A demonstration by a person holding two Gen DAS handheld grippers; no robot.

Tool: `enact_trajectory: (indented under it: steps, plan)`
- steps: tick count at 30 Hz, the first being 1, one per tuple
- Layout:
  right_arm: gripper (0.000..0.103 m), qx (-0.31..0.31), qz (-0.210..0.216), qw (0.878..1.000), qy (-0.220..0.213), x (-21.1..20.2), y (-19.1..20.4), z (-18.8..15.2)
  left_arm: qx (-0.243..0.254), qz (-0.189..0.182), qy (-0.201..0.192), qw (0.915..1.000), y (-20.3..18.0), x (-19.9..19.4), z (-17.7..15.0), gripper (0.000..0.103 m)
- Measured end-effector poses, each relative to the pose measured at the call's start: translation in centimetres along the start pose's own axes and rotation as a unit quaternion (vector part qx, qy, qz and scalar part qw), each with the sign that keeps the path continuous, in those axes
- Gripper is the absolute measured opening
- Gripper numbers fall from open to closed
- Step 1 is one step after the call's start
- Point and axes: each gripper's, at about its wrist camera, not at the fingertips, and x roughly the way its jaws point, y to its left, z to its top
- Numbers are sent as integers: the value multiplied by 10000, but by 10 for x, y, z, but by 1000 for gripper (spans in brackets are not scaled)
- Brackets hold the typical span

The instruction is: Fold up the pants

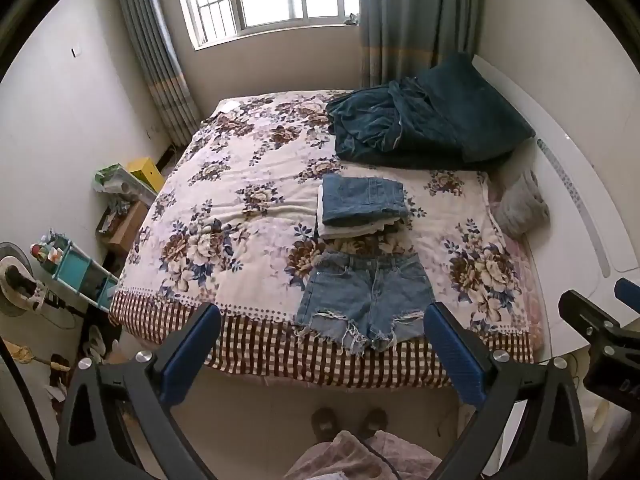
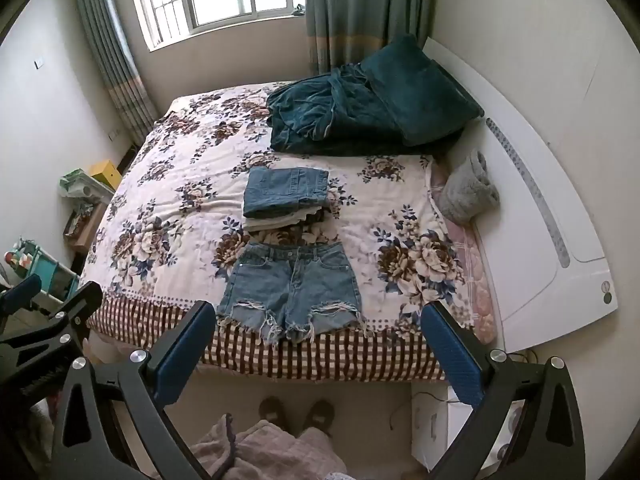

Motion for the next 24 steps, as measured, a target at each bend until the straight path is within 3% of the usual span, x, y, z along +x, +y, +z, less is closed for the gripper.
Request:
enact_trajectory:
  steps: [2, 24]
  plan:
    - [103, -29, -16, 10000, 36, 1, 0, -1, 79, 126, -66, 9999, -3, -1, 0, 103]
    - [103, 65, 81, 9999, -4, -3, -4, -9, 56, 100, -70, 9999, 0, 0, 4, 103]
